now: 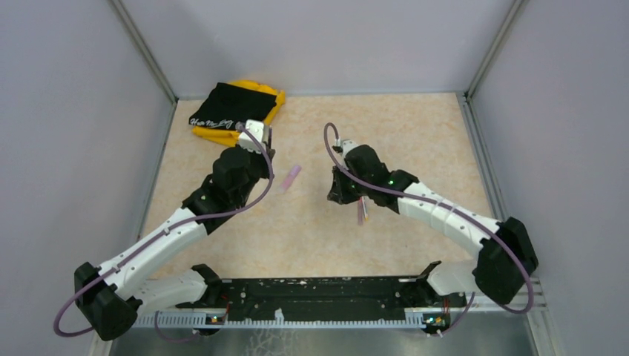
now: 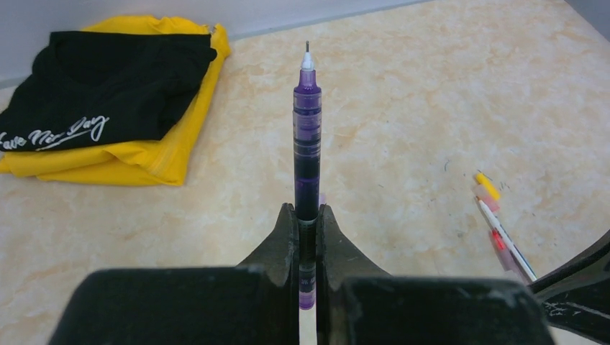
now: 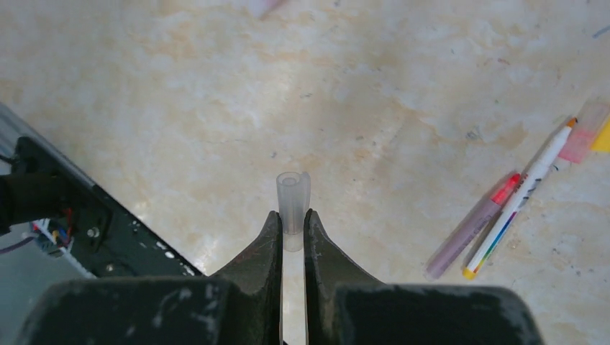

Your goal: Insert the pens into the pen caps

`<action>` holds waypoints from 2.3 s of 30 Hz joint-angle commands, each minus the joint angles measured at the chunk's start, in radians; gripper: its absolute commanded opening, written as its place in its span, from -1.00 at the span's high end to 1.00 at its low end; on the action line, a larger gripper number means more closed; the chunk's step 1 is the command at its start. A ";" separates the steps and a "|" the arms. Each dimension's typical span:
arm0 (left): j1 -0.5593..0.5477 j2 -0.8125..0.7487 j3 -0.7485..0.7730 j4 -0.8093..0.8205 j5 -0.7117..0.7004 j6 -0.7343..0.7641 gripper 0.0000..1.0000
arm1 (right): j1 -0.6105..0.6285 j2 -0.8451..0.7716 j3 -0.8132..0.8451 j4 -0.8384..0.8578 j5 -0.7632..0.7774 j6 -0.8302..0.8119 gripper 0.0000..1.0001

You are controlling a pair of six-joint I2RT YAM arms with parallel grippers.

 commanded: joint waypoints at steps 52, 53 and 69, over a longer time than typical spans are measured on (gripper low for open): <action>-0.089 0.029 0.106 0.276 1.059 -0.199 1.00 | -0.003 -0.715 -0.403 1.033 0.115 0.632 1.00; -0.093 0.036 0.116 0.262 1.065 -0.191 1.00 | -0.002 -0.715 -0.404 1.036 0.125 0.644 1.00; -0.178 0.100 0.195 0.144 1.042 -0.108 1.00 | -0.002 -0.716 -0.402 1.056 0.177 0.772 1.00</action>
